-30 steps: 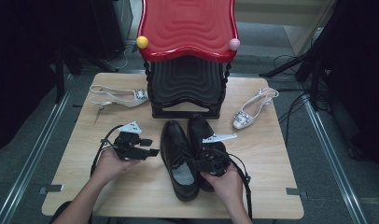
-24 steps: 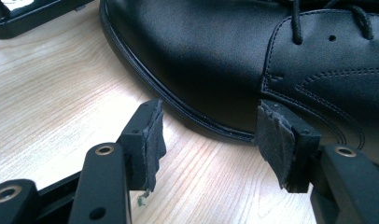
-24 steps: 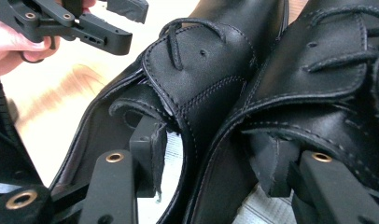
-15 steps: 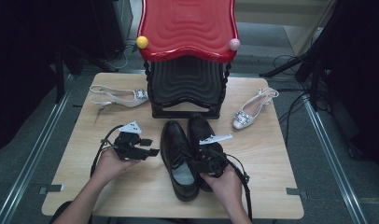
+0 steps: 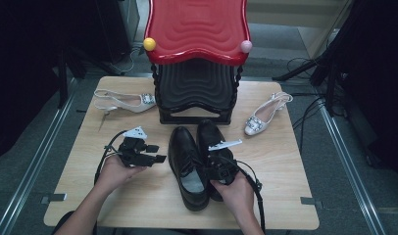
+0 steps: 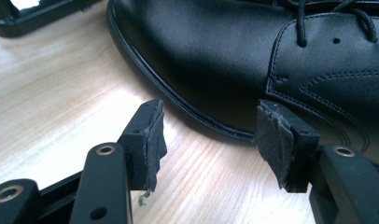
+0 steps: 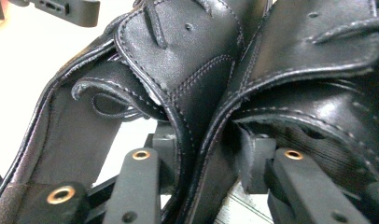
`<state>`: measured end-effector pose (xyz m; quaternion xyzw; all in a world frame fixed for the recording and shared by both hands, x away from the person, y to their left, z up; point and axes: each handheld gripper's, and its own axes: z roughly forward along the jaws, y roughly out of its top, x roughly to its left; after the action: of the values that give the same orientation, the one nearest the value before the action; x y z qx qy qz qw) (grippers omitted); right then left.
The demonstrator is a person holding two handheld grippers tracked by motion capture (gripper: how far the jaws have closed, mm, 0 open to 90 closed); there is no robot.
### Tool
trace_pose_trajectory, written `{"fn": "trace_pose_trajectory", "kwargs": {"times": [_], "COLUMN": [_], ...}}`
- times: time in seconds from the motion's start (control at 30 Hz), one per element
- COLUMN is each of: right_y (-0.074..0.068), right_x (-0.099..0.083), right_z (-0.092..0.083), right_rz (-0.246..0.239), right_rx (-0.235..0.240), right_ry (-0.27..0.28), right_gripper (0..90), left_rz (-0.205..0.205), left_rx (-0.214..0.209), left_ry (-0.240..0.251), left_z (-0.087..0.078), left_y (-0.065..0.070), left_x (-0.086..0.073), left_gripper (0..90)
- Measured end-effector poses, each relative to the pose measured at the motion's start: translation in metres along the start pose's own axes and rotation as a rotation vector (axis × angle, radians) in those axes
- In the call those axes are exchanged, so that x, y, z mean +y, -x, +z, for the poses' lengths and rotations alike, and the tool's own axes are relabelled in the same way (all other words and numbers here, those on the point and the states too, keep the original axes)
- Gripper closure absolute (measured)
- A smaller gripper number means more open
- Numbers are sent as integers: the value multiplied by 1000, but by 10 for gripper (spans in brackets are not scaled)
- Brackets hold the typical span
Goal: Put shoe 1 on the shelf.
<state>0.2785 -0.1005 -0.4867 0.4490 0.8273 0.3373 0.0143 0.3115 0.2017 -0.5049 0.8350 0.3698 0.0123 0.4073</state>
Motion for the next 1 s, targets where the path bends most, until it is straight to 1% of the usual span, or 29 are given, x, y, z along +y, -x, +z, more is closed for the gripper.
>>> {"fn": "trace_pose_trajectory", "kwargs": {"times": [0.03,0.13,0.2,0.27,0.37,0.43,0.57,0.7,0.8,0.83,0.9,1.0], "right_y": [0,0,1,3,5,5,5,7,11,12,15,20], "right_x": [0,0,1,1,1,1,0,0,-1,-1,-1,-1], "right_z": [-1,-1,-1,-2,-4,-5,-6,-9,-12,-14,-17,-25], "right_rz": [8,16,24,38,42,54,56,42,47,40,54,55], "right_rx": [-4,-3,6,16,19,15,1,5,16,22,24,13], "right_ry": [3,1,-3,-5,-5,-2,6,-4,-7,-1,11,34], "right_gripper": [703,710,709,719,743,762,793,809,814,816,820,827], "left_rz": [2,9,0,4,10,11,12,0,-3,-4,-1,-2], "left_rx": [0,-4,-5,0,-2,-1,5,12,13,17,20,31], "left_ry": [3,8,6,1,-5,-3,9,14,16,18,17,10], "left_z": [0,-1,-1,-1,0,0,-2,-3,-3,-3,-4,-4], "left_y": [1,0,-1,-1,0,0,0,-2,-4,-4,-4,-5], "left_x": [0,0,0,-1,-1,-1,-1,-2,-2,-2,-3,-4], "left_gripper": [435,436,435,436,436,436,436,435,435,435,434,430]}}
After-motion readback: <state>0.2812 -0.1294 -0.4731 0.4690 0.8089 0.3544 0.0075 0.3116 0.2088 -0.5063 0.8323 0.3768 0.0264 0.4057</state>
